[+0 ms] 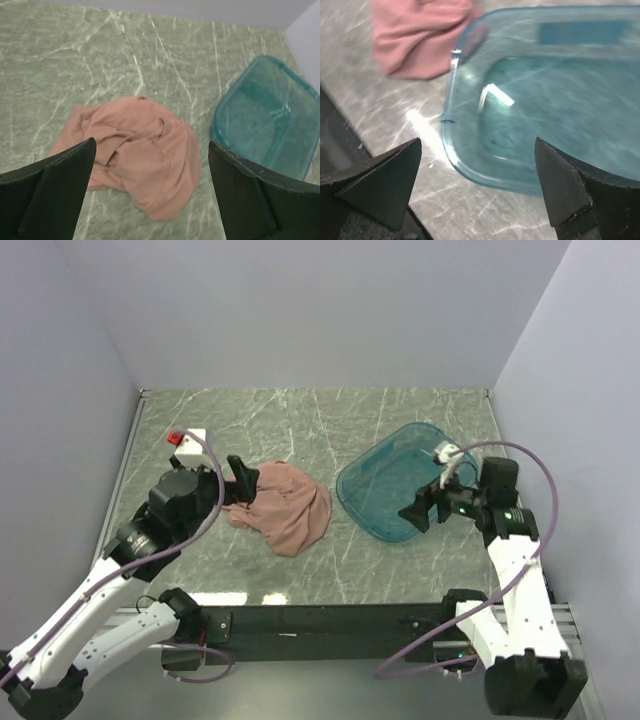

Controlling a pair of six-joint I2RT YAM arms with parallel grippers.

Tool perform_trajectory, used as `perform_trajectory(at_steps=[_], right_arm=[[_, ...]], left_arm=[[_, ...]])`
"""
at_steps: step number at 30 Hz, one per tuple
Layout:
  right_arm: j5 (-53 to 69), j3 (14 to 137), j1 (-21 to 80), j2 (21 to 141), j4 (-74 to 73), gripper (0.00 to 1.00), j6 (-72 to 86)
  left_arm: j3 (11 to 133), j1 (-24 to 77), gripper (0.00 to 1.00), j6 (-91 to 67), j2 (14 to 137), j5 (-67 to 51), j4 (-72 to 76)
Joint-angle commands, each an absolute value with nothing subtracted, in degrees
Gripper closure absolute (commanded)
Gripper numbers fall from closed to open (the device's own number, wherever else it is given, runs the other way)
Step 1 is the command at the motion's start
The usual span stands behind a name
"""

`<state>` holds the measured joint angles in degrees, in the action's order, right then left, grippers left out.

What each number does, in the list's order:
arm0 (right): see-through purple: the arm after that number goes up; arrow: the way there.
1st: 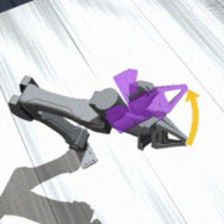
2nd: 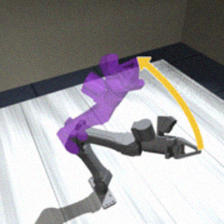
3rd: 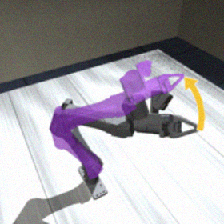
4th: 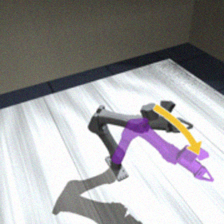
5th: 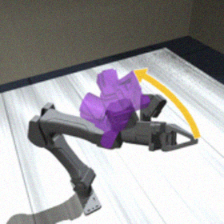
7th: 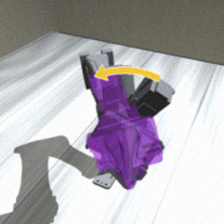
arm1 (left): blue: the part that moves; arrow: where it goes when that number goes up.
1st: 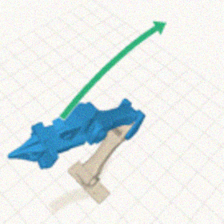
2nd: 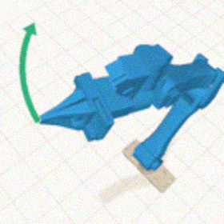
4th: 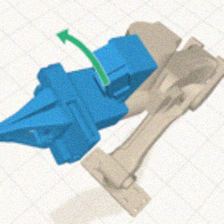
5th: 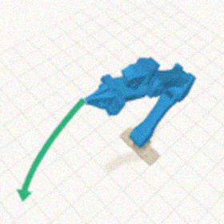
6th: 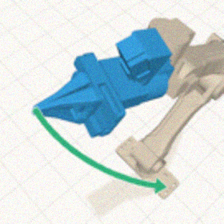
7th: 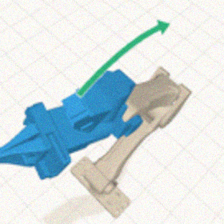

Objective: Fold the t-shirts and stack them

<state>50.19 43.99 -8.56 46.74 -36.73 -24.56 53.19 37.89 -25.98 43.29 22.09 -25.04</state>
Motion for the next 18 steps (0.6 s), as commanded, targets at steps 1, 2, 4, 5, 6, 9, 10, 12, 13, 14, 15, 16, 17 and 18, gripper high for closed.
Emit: perform_trajectory(at_steps=[1,2,4,5,6,9,10,12,13,14,15,16,17,18], right_arm=[[45.3,50.0,-2.6,51.8,-39.5,0.00,-28.3],[45.2,50.7,-2.5,52.8,-39.3,0.00,-27.9],[44.4,50.7,-2.8,54.4,-37.2,0.03,-25.4],[44.4,49.9,-3.4,54.5,-35.9,0.03,-24.8],[44.3,47.7,-4.3,54.1,-33.0,0.03,-24.2],[43.3,45.2,-12.5,52.7,-30.0,0.02,-21.8],[43.8,45.0,-15.9,52.2,-30.0,0.02,-21.4],[46.4,44.8,-18.4,51.7,-30.1,0.04,-20.7],[46.9,44.5,-19.3,50.7,-30.0,0.05,-20.0],[46.9,44.0,-20.7,50.2,-29.3,0.05,-19.3],[46.3,42.8,-21.2,48.9,-28.3,0.05,-18.9],[46.1,42.3,-21.7,48.2,-28.0,0.05,-18.3],[46.1,41.8,-22.3,47.8,-27.7,0.05,-18.0],[46.8,41.7,-22.7,47.0,-27.6,0.06,-17.8]], left_arm=[[47.8,37.6,0.01,-19.3,38.8,13.3,-20.4],[46.2,37.7,0.01,-18.5,38.7,10.2,-18.1],[43.2,37.7,0.01,-17.5,41.6,1.4,-11.0],[43.2,37.7,0.01,-17.2,43.8,-0.9,-9.2],[44.2,37.6,0.01,-17.1,46.8,-3.7,-6.1],[51.9,36.8,0.09,-15.3,62.3,-11.7,-4.7],[54.7,36.1,0.13,-14.7,70.6,-14.3,-5.6],[63.8,35.5,0.18,-12.9,78.6,-19.6,-6.8],[67.2,35.5,0.20,-12.3,86.1,-23.3,-8.9],[74.0,35.5,0.21,-11.2,89.8,-24.7,-10.0],[77.6,35.5,0.23,-10.7,93.4,-25.2,-11.6],[81.0,35.6,0.22,-10.3,99.7,-25.4,-14.5],[87.0,35.5,0.23,-9.8,102.5,-25.0,-15.9],[89.4,35.5,0.23,-9.5,105.1,-24.4,-16.7]])
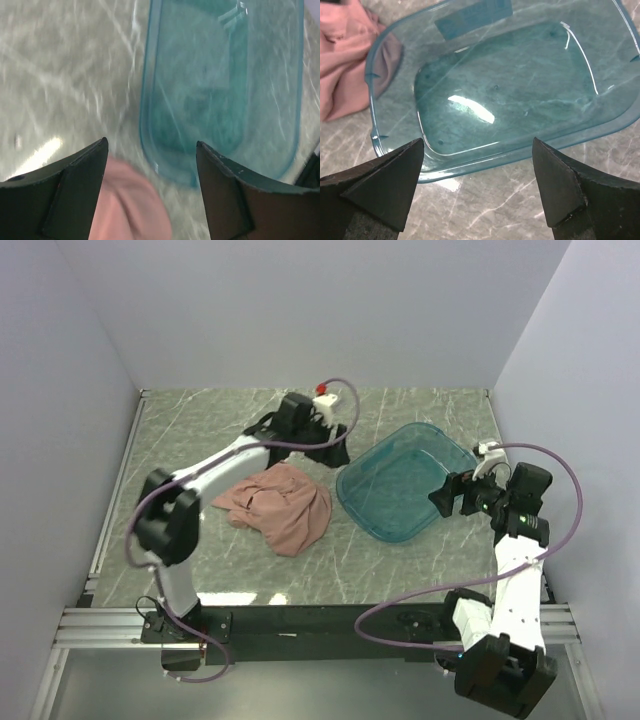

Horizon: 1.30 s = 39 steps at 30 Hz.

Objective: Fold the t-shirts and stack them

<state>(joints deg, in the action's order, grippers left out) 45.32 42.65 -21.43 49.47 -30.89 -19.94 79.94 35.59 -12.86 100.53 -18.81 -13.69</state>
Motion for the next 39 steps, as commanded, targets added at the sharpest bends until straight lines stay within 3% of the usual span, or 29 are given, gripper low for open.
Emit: perform_trajectory(at_steps=[1,8,16,18,22,23,26,32,36,39], right_arm=[[47.5,41.7,-22.9,46.7,-27.5,0.06,-17.3],[50.4,41.3,-24.5,44.6,-26.7,0.06,-15.6],[51.3,41.4,-25.0,44.3,-27.0,0.06,-15.0],[51.4,41.4,-25.0,44.0,-27.0,0.06,-14.9],[51.9,41.2,-25.4,43.6,-27.0,0.06,-14.8],[51.9,41.2,-25.6,43.7,-27.0,0.06,-14.8],[52.4,41.5,-26.0,43.5,-27.1,0.06,-14.8],[53.2,41.3,-27.2,43.1,-27.1,0.06,-14.5],[53.8,41.4,-28.0,42.9,-27.0,0.06,-14.3],[54.0,41.4,-28.3,42.9,-27.0,0.06,-14.3]], left_arm=[[91.6,35.5,0.24,-9.5,109.3,-23.0,-17.5],[108.1,36.5,0.37,-9.1,122.9,-24.5,-24.5],[116.3,42.4,0.48,-7.4,130.1,-21.4,-29.9],[117.4,42.7,0.55,-7.5,131.6,-20.3,-30.6],[118.7,43.9,0.84,-8.1,132.5,-7.0,-32.0],[118.5,44.2,0.85,-7.7,132.2,-5.5,-31.5],[117.9,45.6,0.81,-6.8,131.0,-1.7,-30.0],[119.1,45.9,0.65,-7.0,132.5,-7.5,-30.0],[119.8,45.9,0.64,-7.0,133.9,-11.2,-30.3],[119.6,45.9,0.71,-7.1,133.7,-11.7,-29.6]])
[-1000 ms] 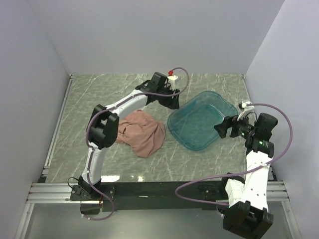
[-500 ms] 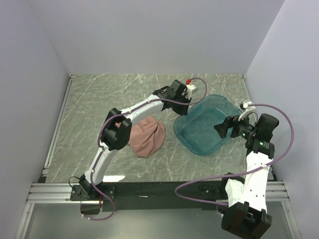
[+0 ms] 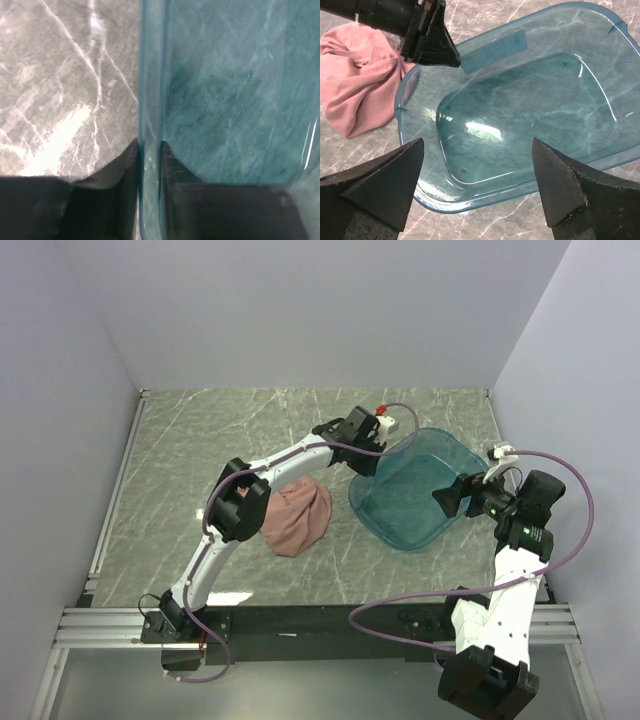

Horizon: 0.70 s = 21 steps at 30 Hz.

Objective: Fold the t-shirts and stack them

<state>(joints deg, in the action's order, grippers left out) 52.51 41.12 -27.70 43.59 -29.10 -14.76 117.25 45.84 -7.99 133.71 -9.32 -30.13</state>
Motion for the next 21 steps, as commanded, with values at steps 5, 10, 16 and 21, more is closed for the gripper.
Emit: perform_trajectory(at_steps=[5,10,16,21], right_arm=[[54.3,41.5,-29.0,42.7,-27.3,0.05,-14.5],[55.0,41.5,-29.8,42.3,-27.6,0.05,-14.5],[55.8,41.5,-30.1,41.9,-27.6,0.05,-14.4],[56.1,41.6,-30.1,41.6,-27.5,0.05,-14.2]], left_arm=[[117.3,45.7,1.00,-5.6,130.2,-9.2,-26.5],[103.9,38.8,1.00,-10.3,114.6,-7.5,-18.1],[90.2,27.7,1.00,-12.0,97.7,-8.3,-14.9],[80.3,18.3,1.00,-11.9,85.4,-0.9,-11.8]])
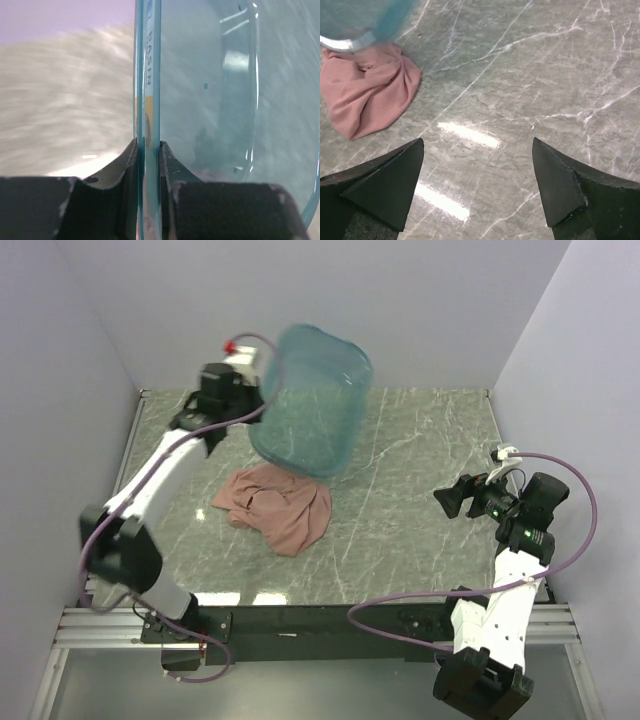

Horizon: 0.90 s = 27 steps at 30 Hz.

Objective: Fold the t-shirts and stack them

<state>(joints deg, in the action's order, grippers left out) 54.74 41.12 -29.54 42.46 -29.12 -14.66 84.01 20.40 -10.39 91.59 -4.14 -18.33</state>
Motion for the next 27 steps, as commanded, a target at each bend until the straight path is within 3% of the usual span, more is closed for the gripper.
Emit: perform_trajectory(at_steps=[1,4,12,17,20,21,23,24,25,27], right_arm=[[56.1,41.6,-30.1,41.5,-27.4,0.05,-14.2],[56.2,41.7,-30.1,41.2,-27.5,0.05,-14.3],[57.2,41.5,-30.1,40.2,-27.6,0.05,-14.2],[57.8,41.6,-30.1,40.0,-27.7,0.05,-14.2],[58.1,41.6,-30.1,39.9,-27.9,0.05,-14.2],[58.2,41.6,-30.1,39.9,-27.9,0.05,-14.2],[58.3,41.7,-30.1,39.8,-28.0,0.05,-14.3],[58.3,41.6,-30.1,39.8,-28.0,0.05,-14.3],[58.4,41.6,-30.1,39.7,-28.1,0.05,-14.3],[58.4,41.6,-30.1,39.7,-28.2,0.05,-14.4]], left_arm=[[78.9,17.2,1.00,-10.4,84.1,1.9,-11.3],[73.5,11.5,1.00,-8.7,80.0,12.2,-8.4],[61.9,-4.8,1.00,1.3,75.8,11.7,2.6],[62.1,-6.2,1.00,5.2,79.9,11.2,4.7],[65.1,-6.9,0.98,6.7,84.6,16.7,3.8],[67.0,-7.4,0.75,5.4,85.8,19.5,3.8],[69.0,-7.6,0.52,4.0,88.4,26.9,3.5],[71.0,-7.5,0.17,2.3,88.9,29.0,3.2],[72.3,-7.5,0.01,1.1,89.5,30.2,2.4],[76.1,-7.5,0.01,0.4,90.3,31.5,0.9]])
